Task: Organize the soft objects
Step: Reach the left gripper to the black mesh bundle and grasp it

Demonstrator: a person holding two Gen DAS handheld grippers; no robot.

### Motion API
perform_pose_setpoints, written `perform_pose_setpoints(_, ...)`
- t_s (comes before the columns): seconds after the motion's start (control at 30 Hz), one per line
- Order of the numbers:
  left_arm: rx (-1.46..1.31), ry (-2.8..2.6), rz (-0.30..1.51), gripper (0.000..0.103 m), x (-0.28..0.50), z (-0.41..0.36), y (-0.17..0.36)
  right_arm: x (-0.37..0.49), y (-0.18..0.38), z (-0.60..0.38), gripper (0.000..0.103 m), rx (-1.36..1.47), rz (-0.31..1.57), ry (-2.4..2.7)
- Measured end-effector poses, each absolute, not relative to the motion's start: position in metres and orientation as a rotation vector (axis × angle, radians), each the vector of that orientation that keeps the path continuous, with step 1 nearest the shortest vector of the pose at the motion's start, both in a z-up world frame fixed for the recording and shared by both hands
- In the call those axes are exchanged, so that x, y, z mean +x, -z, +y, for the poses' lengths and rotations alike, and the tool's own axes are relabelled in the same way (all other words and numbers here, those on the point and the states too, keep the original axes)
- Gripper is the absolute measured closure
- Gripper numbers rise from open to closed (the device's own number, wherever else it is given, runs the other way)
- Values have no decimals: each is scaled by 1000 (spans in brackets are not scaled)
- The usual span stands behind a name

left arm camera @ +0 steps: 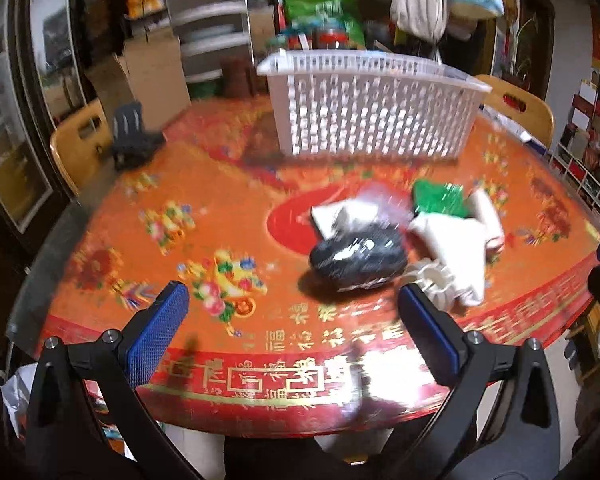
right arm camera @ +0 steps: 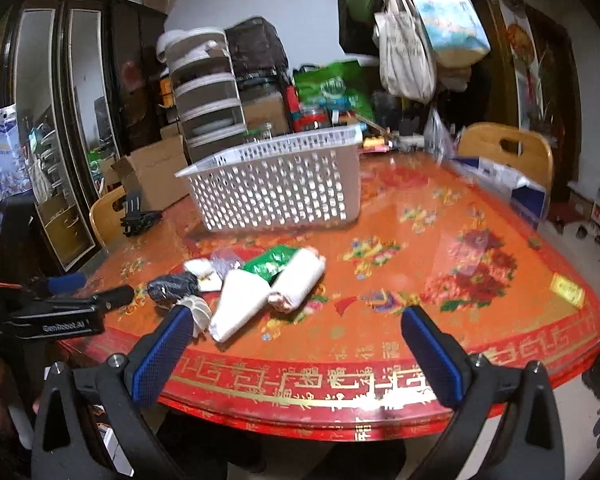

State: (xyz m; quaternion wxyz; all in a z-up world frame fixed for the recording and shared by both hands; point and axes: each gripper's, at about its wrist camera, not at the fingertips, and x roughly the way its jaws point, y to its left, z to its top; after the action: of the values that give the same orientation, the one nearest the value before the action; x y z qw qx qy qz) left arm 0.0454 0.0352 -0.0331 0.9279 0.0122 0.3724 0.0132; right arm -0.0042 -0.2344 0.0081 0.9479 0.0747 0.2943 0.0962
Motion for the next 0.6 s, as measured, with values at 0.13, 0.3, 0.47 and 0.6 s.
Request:
perform_pose_setpoints(0.13,-46,50,768,0,54,48,45,15,12,-240,0,231,695,-226)
perform_pose_setpoints(0.3,-14,50,765,0,68,46,53,25,22,-238,0,251,710,-252)
perform_pose_setpoints(0.47,-88,106,800,4,86,41,55,35,22,-237,0,256,700,-287)
perform_pose_setpoints(0.6,-103,128,817,7,97,28,54,41,22,-239,0,270,695,-288)
